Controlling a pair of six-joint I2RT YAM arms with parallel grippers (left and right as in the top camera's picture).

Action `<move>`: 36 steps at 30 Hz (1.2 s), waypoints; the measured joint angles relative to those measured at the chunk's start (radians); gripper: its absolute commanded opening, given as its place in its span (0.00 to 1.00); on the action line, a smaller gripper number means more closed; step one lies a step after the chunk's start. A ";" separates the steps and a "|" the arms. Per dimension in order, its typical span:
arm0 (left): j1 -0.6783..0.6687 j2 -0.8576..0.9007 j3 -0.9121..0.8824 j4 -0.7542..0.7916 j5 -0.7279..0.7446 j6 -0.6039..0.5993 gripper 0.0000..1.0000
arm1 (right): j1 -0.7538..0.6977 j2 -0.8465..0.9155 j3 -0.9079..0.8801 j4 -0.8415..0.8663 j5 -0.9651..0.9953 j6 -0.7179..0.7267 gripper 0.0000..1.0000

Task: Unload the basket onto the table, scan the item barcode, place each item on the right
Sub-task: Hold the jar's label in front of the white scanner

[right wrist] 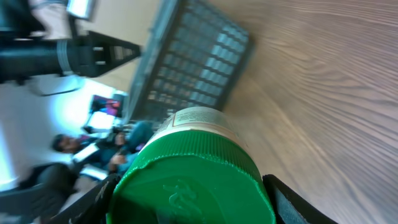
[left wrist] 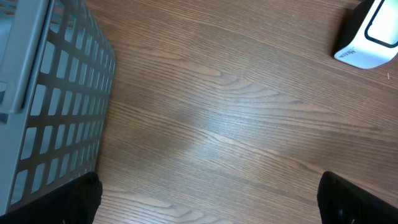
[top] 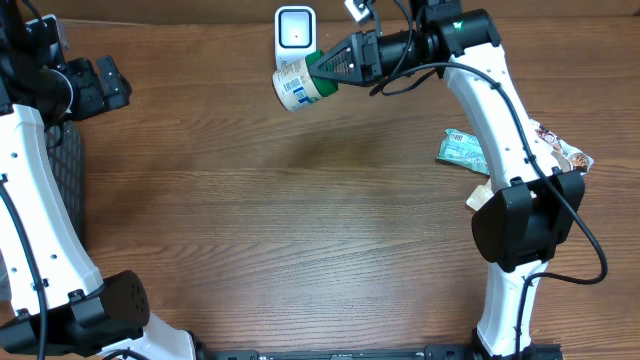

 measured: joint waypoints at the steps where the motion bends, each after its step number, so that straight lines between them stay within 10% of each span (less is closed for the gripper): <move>1: 0.000 0.000 0.000 0.000 0.000 0.000 1.00 | 0.008 0.000 0.000 -0.004 0.034 0.004 0.38; 16: 0.000 0.000 0.000 0.000 0.000 0.000 1.00 | 0.182 -0.001 0.079 0.187 0.948 0.174 0.40; 36: 0.000 0.000 0.000 0.000 0.000 0.000 1.00 | 0.239 0.316 0.083 0.956 1.426 -0.692 0.38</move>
